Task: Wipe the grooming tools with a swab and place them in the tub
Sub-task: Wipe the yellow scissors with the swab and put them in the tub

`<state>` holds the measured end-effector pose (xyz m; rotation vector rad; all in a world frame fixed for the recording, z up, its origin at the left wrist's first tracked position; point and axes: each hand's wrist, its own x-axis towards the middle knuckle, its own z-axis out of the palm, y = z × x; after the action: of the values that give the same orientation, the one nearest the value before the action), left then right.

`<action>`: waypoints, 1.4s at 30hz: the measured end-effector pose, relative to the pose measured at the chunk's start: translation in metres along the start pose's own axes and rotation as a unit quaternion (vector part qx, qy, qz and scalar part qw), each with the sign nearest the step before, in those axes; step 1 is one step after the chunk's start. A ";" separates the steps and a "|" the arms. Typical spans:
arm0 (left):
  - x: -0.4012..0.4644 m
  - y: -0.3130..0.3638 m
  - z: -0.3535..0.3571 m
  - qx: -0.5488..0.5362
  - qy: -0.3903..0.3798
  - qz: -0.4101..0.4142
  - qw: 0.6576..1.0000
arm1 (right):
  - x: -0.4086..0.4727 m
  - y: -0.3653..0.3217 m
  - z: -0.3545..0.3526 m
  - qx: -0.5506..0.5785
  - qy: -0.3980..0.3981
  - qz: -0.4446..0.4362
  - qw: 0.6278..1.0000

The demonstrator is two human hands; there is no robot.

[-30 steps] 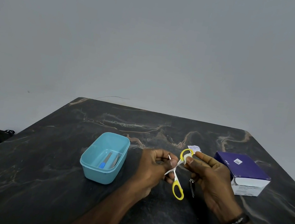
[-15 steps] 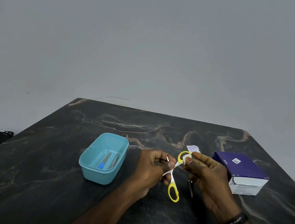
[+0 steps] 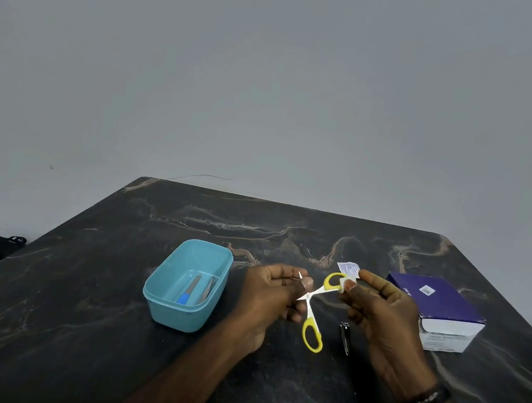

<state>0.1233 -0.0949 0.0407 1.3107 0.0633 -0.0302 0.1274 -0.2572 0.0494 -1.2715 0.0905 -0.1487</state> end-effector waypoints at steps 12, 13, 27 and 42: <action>0.003 0.004 -0.004 -0.099 0.117 0.024 0.988 | -0.005 0.001 0.006 -0.071 -0.056 0.036 0.995; 0.004 0.004 -0.003 -0.109 0.120 0.027 0.986 | -0.005 0.000 0.006 -0.066 -0.054 0.033 0.996; 0.003 -0.004 0.000 -0.173 0.040 0.001 0.984 | -0.008 0.005 0.011 -0.044 -0.062 0.026 0.997; 0.007 -0.011 -0.002 0.076 0.047 0.074 0.993 | -0.007 0.007 0.005 -0.121 -0.059 -0.028 0.990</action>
<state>0.1297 -0.0958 0.0294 1.4650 0.0456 0.1559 0.1219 -0.2493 0.0439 -1.5233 -0.0308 -0.1123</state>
